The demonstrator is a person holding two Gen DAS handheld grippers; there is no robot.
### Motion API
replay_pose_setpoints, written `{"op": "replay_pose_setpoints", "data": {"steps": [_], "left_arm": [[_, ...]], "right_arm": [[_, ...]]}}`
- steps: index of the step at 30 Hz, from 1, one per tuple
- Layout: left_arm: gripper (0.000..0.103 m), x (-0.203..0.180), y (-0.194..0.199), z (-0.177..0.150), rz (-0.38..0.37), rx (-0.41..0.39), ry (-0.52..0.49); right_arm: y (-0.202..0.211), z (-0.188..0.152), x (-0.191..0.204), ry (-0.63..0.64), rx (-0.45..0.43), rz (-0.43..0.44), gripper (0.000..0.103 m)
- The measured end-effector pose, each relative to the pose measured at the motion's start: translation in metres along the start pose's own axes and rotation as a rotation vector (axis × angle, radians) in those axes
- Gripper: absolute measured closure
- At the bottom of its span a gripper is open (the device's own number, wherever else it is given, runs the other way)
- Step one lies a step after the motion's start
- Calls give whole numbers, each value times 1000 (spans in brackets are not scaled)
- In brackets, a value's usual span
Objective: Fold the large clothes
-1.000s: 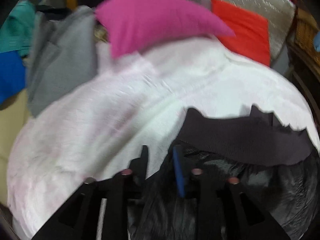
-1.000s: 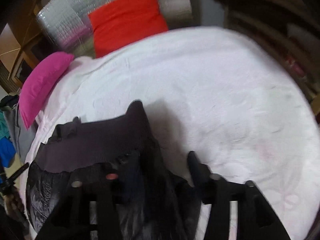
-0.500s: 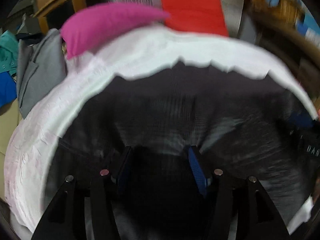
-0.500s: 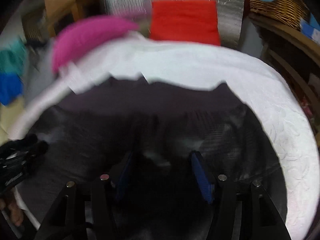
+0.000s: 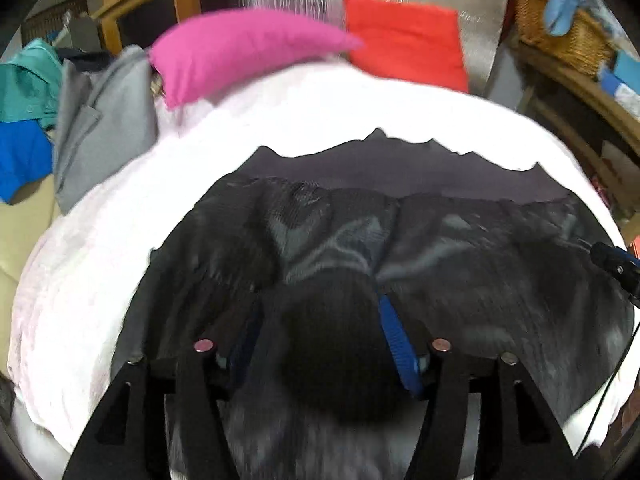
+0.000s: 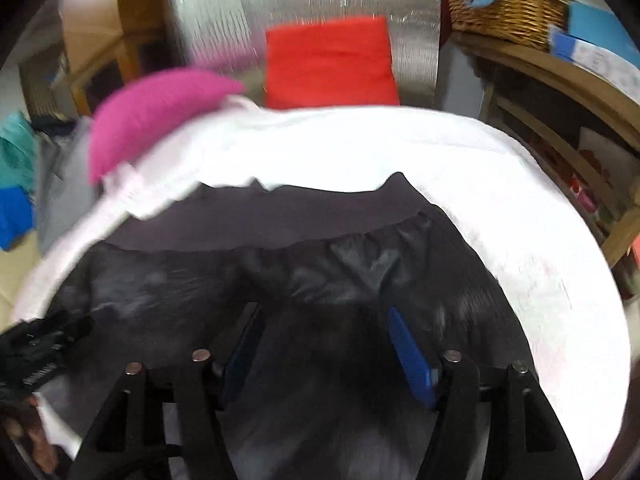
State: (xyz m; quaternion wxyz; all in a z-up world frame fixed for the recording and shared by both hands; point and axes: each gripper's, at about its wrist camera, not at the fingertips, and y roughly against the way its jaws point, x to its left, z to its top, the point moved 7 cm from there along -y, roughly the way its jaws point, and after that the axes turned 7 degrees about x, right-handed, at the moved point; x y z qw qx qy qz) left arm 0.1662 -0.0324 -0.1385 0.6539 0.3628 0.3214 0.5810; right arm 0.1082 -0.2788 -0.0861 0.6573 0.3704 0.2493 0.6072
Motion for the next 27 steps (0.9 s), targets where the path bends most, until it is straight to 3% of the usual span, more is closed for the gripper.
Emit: {"op": "replay_pose_setpoints", "data": {"steps": [5, 11, 15, 19, 23, 25, 27], "left_arm": [[36, -17, 12, -44, 17, -39, -25], [26, -16, -17, -52, 85, -10, -84], [24, -15, -20, -54, 96, -35, -109], [27, -8, -2, -52, 75, -26, -69], [27, 30, 32, -44, 162, -143, 8], [27, 58, 20, -50, 208, -87, 49], [26, 75, -1, -61, 215, -10, 67]], "right_arm": [[13, -50, 23, 20, -13, 5, 29], [-40, -73, 28, 95, 50, -87, 23], [-46, -72, 23, 83, 34, -103, 21], [-37, -68, 21, 48, 43, -77, 22], [-3, -62, -1, -22, -41, -66, 21], [-1, -65, -19, -53, -47, -92, 21], [-14, -71, -37, -81, 7, -121, 21]]}}
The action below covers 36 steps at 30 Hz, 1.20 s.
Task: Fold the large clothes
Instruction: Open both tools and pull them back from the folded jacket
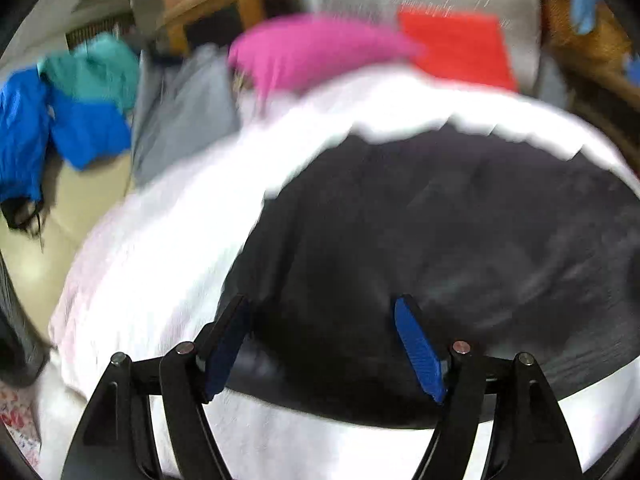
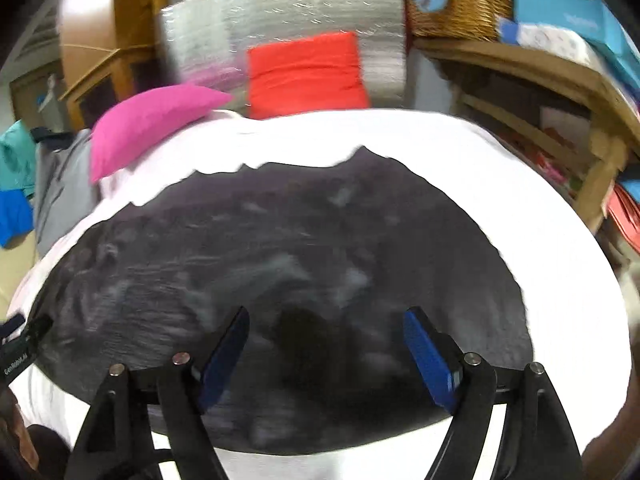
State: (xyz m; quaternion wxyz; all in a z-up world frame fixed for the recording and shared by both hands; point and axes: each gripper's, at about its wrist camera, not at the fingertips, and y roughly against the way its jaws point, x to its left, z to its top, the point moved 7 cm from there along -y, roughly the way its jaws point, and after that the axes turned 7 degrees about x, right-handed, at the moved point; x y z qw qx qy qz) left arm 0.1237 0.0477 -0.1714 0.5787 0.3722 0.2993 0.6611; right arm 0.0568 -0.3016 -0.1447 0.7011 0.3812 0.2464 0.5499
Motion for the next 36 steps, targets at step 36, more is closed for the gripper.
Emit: {"op": "replay_pose_setpoints", "data": {"steps": [36], "left_arm": [[25, 54, -1, -14, 1, 20, 141]], "right_arm": [[18, 6, -26, -270, 68, 137, 18]]}}
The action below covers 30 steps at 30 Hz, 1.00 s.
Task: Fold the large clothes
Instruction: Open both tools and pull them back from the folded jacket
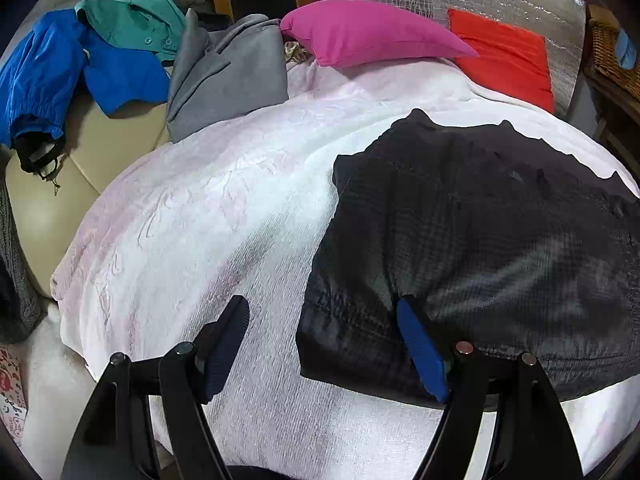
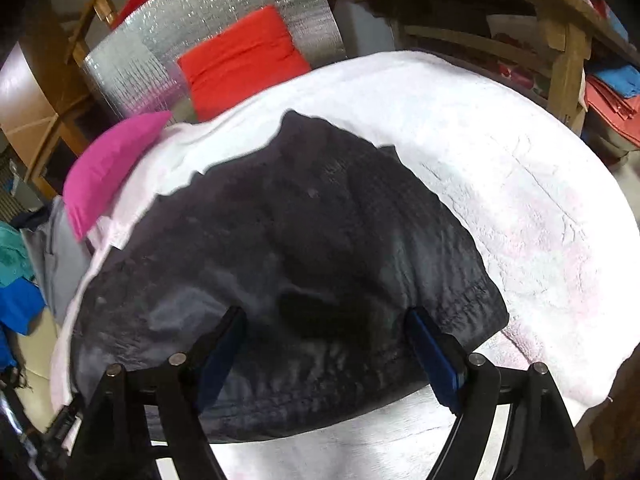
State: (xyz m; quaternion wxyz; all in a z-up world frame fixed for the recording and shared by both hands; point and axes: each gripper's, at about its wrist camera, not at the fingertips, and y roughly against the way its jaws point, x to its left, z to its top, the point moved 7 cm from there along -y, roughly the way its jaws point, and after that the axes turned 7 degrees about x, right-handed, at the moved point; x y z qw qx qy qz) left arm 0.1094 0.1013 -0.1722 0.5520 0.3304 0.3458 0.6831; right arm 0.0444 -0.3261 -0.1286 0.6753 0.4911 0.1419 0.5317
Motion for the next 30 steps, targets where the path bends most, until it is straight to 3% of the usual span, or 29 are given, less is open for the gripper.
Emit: {"op": "replay_pose_setpoints", "data": {"steps": [4, 9, 13, 19, 23, 30], "left_arm": [[25, 1, -2, 0, -11, 1, 4], [25, 2, -1, 1, -21, 11, 4], [25, 4, 7, 1, -38, 19, 15], [25, -7, 46, -7, -147, -17, 26], [24, -42, 78, -18, -211, -22, -68], [22, -74, 123, -32, -214, -72, -152]], "right_arm": [[-2, 6, 22, 62, -18, -6, 18], [-30, -1, 20, 77, 50, -52, 18], [-8, -2, 23, 66, 22, 2, 18], [37, -33, 38, 112, 4, 126, 18], [53, -65, 54, 205, 4, 116, 18], [79, -100, 85, 395, -28, 96, 13]]}}
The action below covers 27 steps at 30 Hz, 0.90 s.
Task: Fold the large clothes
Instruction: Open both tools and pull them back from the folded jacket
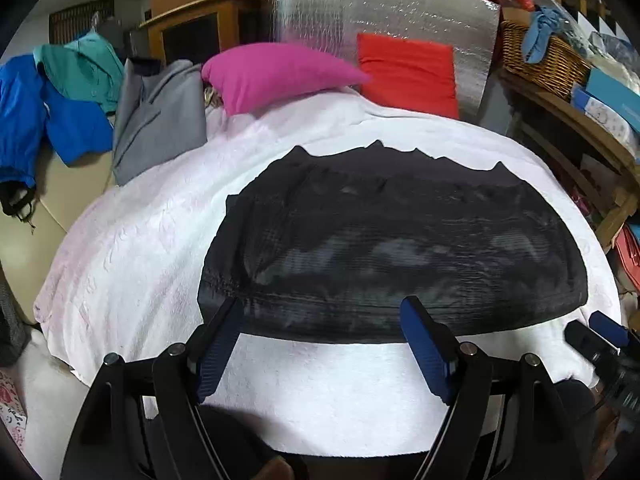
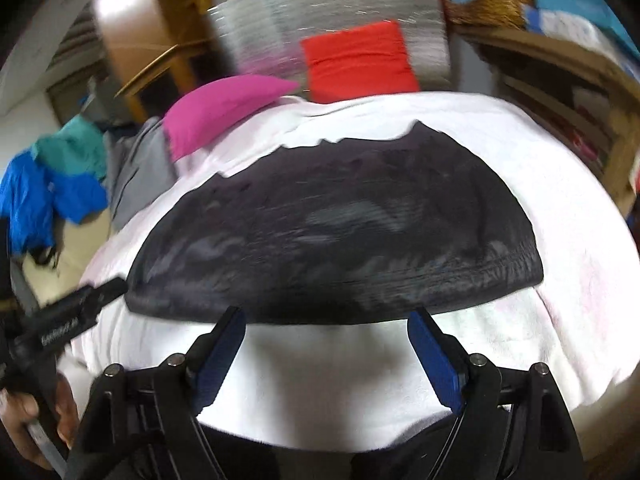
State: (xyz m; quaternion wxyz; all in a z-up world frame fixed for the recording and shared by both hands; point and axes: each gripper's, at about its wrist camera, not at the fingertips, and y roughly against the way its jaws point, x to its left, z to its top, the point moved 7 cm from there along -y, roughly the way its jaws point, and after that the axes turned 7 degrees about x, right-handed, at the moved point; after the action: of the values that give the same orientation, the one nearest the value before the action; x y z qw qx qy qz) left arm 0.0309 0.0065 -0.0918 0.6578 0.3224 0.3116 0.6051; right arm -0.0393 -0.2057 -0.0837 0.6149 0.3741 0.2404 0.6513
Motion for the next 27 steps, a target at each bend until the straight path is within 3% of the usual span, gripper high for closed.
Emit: {"op": "replay_pose_setpoints", "data": {"steps": [4, 8, 27], "left_arm": [[17, -5, 11, -4, 14, -5, -16], [12, -4, 23, -6, 48, -31, -26], [10, -9, 25, 0, -4, -25, -22]], "right_arm": [[16, 0, 15, 61, -50, -42, 0], [23, -2, 20, 76, -56, -65, 0], [29, 12, 9, 52, -95, -149, 0]]}}
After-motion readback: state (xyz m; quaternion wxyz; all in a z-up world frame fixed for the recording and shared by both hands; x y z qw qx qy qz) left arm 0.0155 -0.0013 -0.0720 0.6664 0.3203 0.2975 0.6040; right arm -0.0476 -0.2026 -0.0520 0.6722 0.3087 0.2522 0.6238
